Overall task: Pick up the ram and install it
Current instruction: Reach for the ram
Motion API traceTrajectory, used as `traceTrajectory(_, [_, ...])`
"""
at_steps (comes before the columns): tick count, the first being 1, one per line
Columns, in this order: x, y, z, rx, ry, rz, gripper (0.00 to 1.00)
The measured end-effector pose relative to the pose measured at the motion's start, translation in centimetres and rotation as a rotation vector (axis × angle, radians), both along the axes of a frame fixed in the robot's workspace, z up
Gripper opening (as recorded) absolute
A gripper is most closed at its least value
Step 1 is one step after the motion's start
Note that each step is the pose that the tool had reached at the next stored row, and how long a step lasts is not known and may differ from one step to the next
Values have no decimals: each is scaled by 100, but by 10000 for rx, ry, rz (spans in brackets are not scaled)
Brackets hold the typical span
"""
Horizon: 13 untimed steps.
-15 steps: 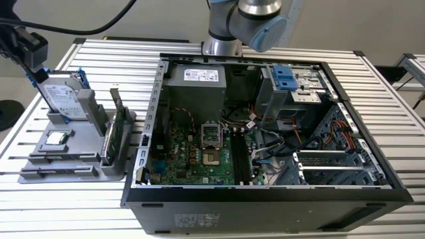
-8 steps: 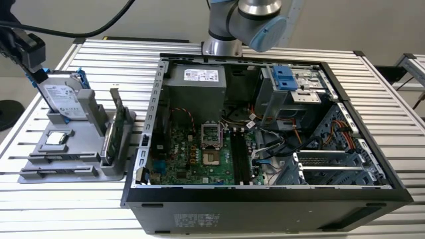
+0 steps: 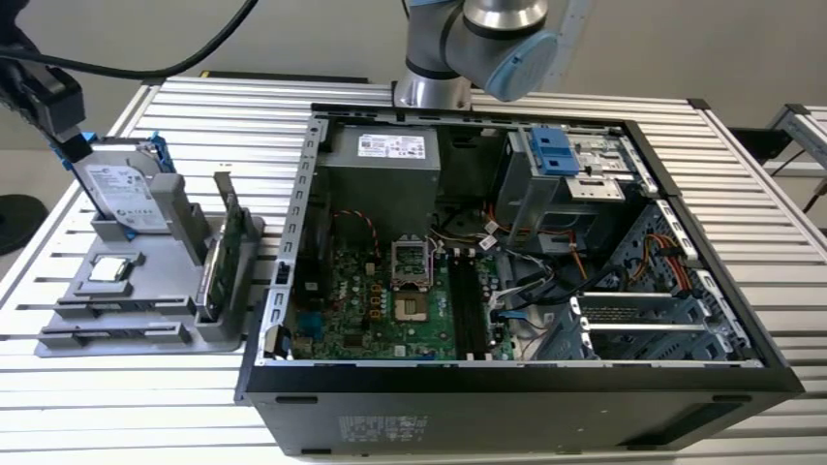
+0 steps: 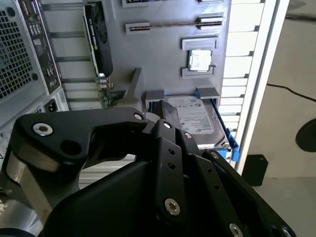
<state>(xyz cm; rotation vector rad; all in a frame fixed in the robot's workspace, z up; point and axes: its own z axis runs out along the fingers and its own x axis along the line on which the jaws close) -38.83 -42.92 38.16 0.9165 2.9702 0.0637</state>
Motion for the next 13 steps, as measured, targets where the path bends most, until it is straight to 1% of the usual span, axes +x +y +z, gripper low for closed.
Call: traceTrajectory(13, [-18,0,0,0,0,-1044,0])
